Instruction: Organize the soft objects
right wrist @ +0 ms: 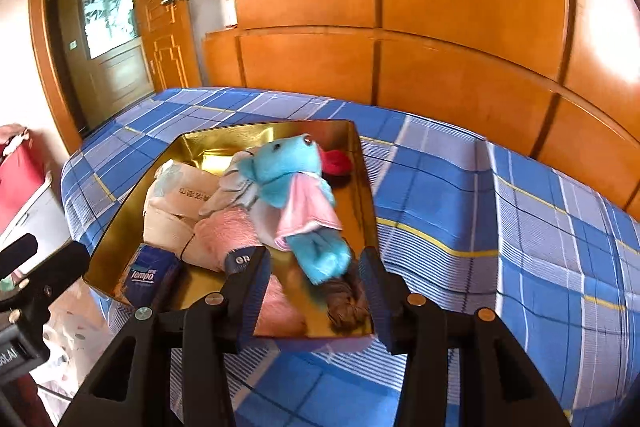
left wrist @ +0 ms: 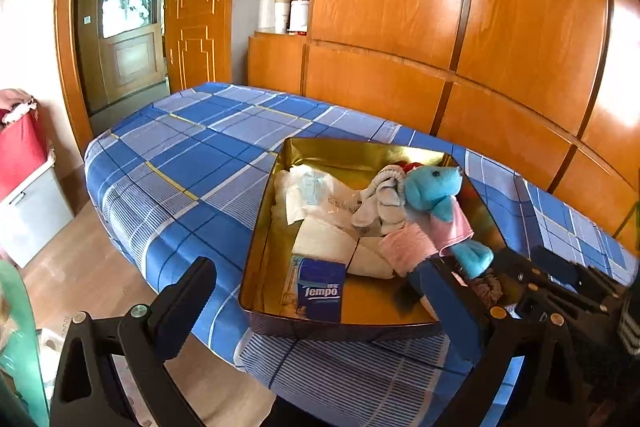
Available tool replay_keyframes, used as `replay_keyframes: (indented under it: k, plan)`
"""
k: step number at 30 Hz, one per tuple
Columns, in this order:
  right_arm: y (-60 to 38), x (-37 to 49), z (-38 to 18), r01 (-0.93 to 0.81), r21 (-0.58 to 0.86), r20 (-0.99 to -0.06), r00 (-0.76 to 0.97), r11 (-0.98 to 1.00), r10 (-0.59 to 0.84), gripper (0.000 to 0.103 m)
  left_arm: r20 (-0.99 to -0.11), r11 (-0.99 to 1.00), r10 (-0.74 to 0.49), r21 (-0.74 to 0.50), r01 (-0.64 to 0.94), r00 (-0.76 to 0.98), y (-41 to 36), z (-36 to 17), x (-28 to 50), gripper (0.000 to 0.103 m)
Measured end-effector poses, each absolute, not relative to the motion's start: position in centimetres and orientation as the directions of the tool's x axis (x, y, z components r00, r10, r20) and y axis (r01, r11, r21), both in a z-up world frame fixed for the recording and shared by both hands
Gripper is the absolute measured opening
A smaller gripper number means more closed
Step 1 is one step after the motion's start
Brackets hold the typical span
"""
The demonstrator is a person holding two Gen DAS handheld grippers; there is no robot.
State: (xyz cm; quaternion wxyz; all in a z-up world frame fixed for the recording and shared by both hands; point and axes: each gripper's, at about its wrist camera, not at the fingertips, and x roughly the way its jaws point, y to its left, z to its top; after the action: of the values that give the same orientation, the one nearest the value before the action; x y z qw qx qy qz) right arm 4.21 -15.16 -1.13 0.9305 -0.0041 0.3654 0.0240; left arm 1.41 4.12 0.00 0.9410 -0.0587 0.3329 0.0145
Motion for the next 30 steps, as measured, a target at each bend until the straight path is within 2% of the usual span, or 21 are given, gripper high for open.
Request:
replay_keyframes:
  k: [4, 15, 30]
  plan:
    - [-15.4, 3.5, -1.4, -0.035, -0.004, -0.681, 0.732, 0.999, 0.023, 0.046, -0.614, 0.995, 0.062, -0.023, -0.097, 0.787, 3.1, 0.3, 0.8, 0.103]
    - [-14.9, 2.6, -1.0, -0.035, -0.019, -0.652, 0.758, 0.999, 0.014, 0.046, -0.606, 0.994, 0.063, -0.036, -0.106, 0.793, 3.2, 0.6, 0.4, 0.103]
    - [-14.8, 2.8, -1.4, -0.034, -0.015, -0.664, 0.748, 0.999, 0.015, 0.046, -0.615, 0.994, 0.057, -0.039, -0.103, 0.787, 3.2, 0.4, 0.5, 0.103]
